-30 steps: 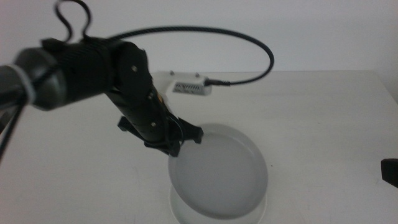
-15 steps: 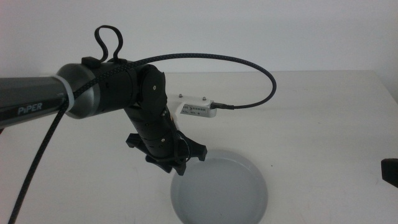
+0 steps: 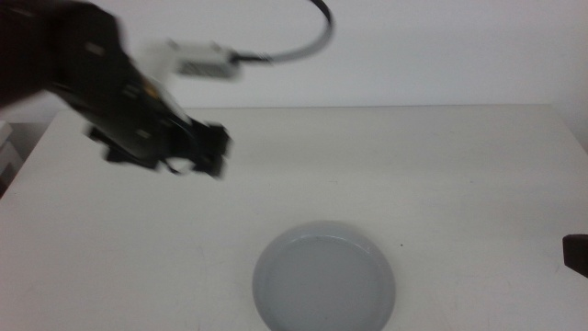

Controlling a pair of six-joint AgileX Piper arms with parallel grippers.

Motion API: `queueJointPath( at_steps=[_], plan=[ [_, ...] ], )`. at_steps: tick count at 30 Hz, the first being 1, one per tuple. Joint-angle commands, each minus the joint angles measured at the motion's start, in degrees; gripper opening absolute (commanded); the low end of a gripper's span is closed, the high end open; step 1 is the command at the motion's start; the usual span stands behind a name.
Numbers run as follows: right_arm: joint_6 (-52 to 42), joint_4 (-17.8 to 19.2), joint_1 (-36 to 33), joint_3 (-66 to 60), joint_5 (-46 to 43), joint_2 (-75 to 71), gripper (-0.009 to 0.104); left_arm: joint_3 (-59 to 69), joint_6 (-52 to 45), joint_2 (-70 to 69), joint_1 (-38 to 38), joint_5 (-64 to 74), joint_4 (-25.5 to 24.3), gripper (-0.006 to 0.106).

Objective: Stack the three bowls on top of each other.

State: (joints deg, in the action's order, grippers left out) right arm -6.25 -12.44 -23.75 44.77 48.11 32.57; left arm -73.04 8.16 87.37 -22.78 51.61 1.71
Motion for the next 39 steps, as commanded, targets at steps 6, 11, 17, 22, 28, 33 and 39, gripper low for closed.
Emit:
queueJointPath(
  at_steps=[6, 11, 17, 22, 28, 33, 39],
  plan=[
    [-0.3, -0.2, 0.1, 1.3, -4.1, 0.1, 0.049, -1.5, 0.9, -9.5, 5.0, -1.9, -10.5, 0.097],
    [-0.3, -0.2, 0.1, 1.3, -4.1, 0.1, 0.049, -1.5, 1.3, -11.4, 5.5, -5.6, -16.9, 0.097],
    [-0.3, -0.2, 0.1, 1.3, -4.5, 0.1, 0.049, -1.5, 3.7, -12.5, 5.5, -5.2, -16.2, 0.097],
    [0.7, 0.3, 0.1, 1.3, -10.4, 0.8, 0.049, -1.5, 4.4, -12.6, 6.6, -4.4, -15.6, 0.097],
    [9.8, 4.7, 0.1, 2.4, -16.0, 8.8, 0.048, -1.5, 4.4, -13.7, 6.8, -4.6, -14.2, 0.097],
    [15.0, 10.7, 0.6, 9.3, -16.4, 18.1, 0.044, -2.0, 4.0, -14.0, 6.8, -3.7, -14.3, 0.097],
    [15.7, 12.8, 9.4, 18.5, -14.6, 26.0, 0.036, -4.9, 4.0, -15.2, 6.8, -2.5, -14.5, 0.097]
  ],
)
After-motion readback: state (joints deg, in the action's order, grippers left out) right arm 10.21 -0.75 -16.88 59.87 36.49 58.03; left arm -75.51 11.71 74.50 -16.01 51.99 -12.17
